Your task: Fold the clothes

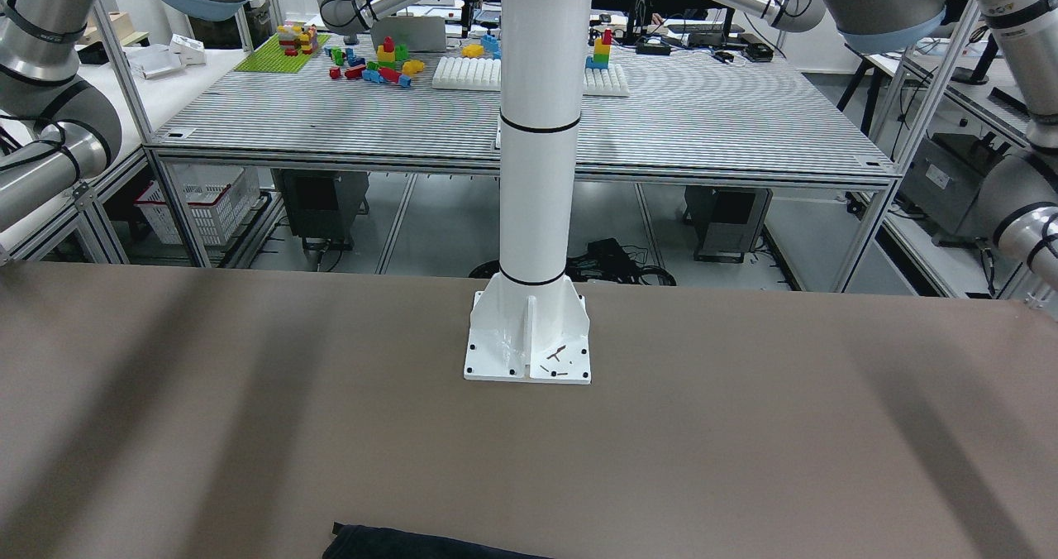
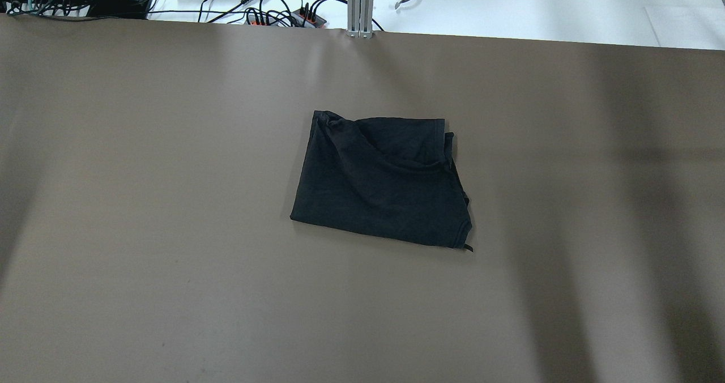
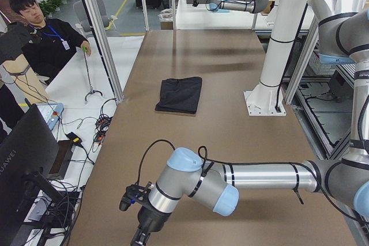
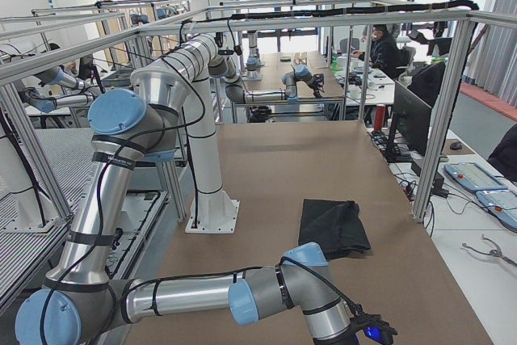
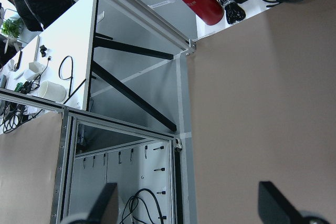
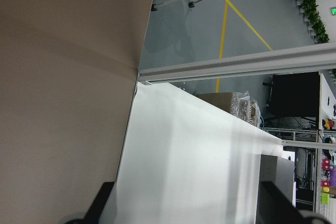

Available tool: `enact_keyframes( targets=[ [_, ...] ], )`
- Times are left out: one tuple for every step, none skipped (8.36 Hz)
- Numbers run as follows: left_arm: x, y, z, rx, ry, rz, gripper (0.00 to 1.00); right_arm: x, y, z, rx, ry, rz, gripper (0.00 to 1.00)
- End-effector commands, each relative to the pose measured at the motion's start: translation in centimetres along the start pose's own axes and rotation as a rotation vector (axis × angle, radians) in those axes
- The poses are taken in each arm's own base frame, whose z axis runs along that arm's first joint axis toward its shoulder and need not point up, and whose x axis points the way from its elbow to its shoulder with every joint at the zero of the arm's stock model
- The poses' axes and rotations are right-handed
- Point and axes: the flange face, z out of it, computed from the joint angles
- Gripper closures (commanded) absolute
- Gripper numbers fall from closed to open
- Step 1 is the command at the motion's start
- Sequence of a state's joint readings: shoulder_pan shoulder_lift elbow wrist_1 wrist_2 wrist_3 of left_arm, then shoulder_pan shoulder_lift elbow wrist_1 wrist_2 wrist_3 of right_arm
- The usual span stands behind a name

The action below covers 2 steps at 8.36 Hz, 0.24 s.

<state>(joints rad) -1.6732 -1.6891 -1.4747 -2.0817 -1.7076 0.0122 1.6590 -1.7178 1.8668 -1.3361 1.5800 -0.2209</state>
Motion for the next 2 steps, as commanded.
enact_keyframes(
  targets=[
    [0.8,-2.6,-4.1,-0.022,0.066,-0.019,0.06,-0.4,0.0,-0.2,0.013,-0.044,0.011,0.05],
    [1.5,-0.7,-5.2,-0.017,0.117,-0.018,0.06,-0.6,0.0,-0.2,0.013,-0.058,0.010,0.06]
  ],
)
